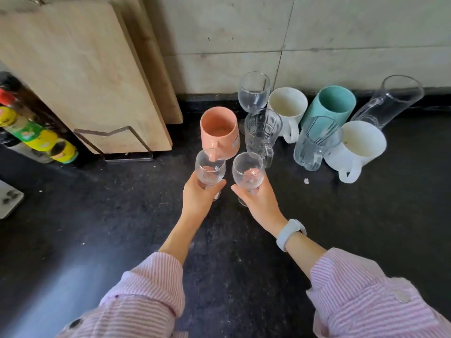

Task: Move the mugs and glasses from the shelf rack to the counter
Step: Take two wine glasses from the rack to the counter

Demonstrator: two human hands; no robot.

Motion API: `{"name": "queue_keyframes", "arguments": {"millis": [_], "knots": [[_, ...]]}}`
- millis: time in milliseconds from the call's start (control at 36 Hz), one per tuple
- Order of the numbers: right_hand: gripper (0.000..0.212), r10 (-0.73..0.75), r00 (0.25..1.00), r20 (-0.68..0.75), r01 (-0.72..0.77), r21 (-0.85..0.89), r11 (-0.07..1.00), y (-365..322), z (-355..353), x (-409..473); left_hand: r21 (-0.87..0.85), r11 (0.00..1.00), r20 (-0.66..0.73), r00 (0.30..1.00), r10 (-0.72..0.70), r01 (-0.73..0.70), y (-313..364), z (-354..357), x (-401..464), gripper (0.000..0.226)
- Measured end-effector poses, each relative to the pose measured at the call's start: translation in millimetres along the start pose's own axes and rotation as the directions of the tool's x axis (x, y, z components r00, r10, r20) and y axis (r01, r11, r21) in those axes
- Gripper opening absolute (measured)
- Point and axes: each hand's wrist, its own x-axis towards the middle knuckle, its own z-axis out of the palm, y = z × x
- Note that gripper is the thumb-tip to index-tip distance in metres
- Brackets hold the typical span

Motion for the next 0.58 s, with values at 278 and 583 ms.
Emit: {"name": "queue_keyframes", "arguments": {"millis": [278, 583], "knots": [[0.063, -0.041, 0.995, -0.087, 0.04, -0.01, 0.999, 3.3, 9.3, 22.2, -0.109, 0.994, -0.019, 1.0, 0.015, -0.017, -11.5, 2.4, 17.4, 0.038], [0.048, -0.002, 0.998, -0.06, -0.02, -0.374, 0.927, 7.6, 7.1, -13.4, 0.48, 0.843, 0.034, 0.966, 0.258, -0.242, -47.3, -17.5, -10.8, 0.046]]}}
